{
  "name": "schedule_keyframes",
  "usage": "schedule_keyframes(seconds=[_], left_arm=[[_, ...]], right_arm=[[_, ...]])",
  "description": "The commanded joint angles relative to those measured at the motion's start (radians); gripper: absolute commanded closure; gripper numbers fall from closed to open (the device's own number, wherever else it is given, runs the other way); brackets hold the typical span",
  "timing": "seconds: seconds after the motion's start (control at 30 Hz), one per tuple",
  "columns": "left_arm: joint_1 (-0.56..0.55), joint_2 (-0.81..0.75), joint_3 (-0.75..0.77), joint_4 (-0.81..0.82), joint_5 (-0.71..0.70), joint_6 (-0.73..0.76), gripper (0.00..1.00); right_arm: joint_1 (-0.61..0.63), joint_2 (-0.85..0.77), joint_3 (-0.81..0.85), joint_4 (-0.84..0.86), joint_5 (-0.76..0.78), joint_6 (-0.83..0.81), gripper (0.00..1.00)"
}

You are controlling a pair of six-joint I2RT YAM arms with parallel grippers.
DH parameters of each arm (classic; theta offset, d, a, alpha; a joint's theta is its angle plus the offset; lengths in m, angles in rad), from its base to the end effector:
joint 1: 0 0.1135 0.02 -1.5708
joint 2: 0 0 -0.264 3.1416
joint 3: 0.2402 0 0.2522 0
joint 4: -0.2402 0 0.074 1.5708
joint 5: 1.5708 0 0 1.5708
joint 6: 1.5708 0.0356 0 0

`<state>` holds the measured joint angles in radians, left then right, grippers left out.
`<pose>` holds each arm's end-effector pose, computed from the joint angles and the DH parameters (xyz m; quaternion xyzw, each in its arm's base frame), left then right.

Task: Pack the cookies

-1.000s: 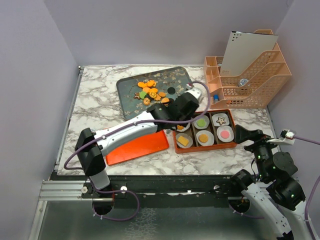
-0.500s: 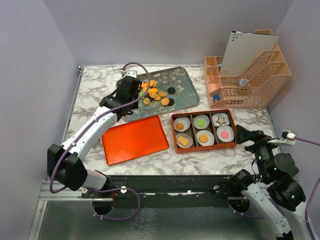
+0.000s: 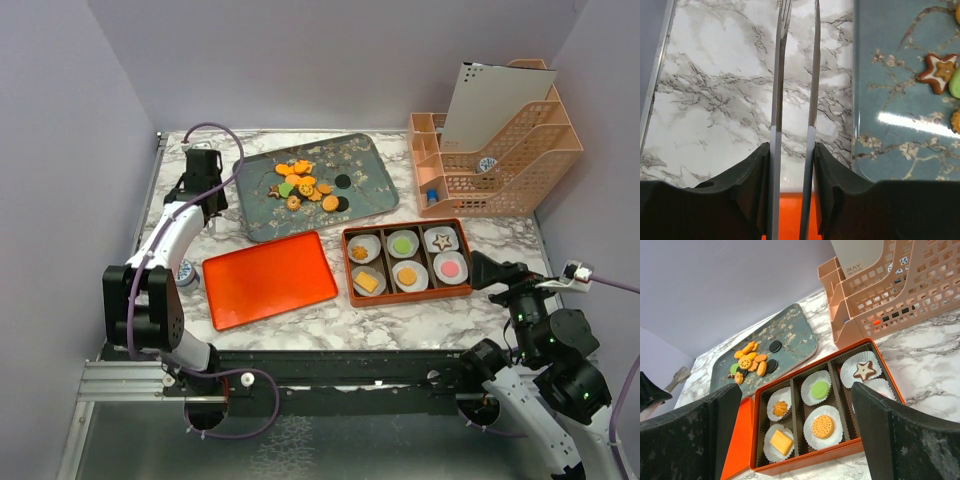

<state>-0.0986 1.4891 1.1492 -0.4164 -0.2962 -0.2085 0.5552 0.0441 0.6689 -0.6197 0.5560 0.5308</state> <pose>0.3274 -0.0219 0.2774 -0.1082 0.9036 0.0740 0.4079 0.0304 -0.0033 0.3176 0.1863 0.6805 0.1865 0.6836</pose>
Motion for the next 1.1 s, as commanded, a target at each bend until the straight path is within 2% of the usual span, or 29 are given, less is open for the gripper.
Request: schedule_keyframes(seconds=[0.0,0.23,0.27,0.5,0.67,0.83,0.93,1.07], left_arm=[[0.064,0.090,0.011,0.125,0.097,0.038,0.61],[0.089,0.282,0.059,0.158,0.110,0.086,0.61],[0.119,0.305,0.065,0.156,0.120,0.078,0.60],[0.180,0.408,0.110,0.127,0.200,0.045,0.45],[0.180,0.363,0.115,0.118,0.192,0.030,0.35],[0.180,0.304,0.119,0.096,0.178,0.000,0.16],[0.180,0.264,0.124,0.076,0.165,-0.018,0.12],[0.178,0.172,0.104,0.043,0.200,-0.071,0.12]], right_arm=[[-0.001,-0.023,-0.010,0.032,-0.025,-0.017,0.00],[-0.001,-0.024,-0.008,0.033,-0.031,-0.018,0.00],[-0.001,-0.024,-0.010,0.034,-0.031,-0.018,0.00],[-0.001,-0.024,-0.011,0.035,-0.034,-0.020,0.00],[-0.001,-0.022,-0.012,0.038,-0.036,-0.020,0.00],[-0.001,-0.017,-0.012,0.038,-0.039,-0.022,0.00],[-0.001,-0.015,-0.011,0.037,-0.039,-0.023,0.00],[-0.001,-0.005,-0.012,0.039,-0.051,-0.032,0.00]])
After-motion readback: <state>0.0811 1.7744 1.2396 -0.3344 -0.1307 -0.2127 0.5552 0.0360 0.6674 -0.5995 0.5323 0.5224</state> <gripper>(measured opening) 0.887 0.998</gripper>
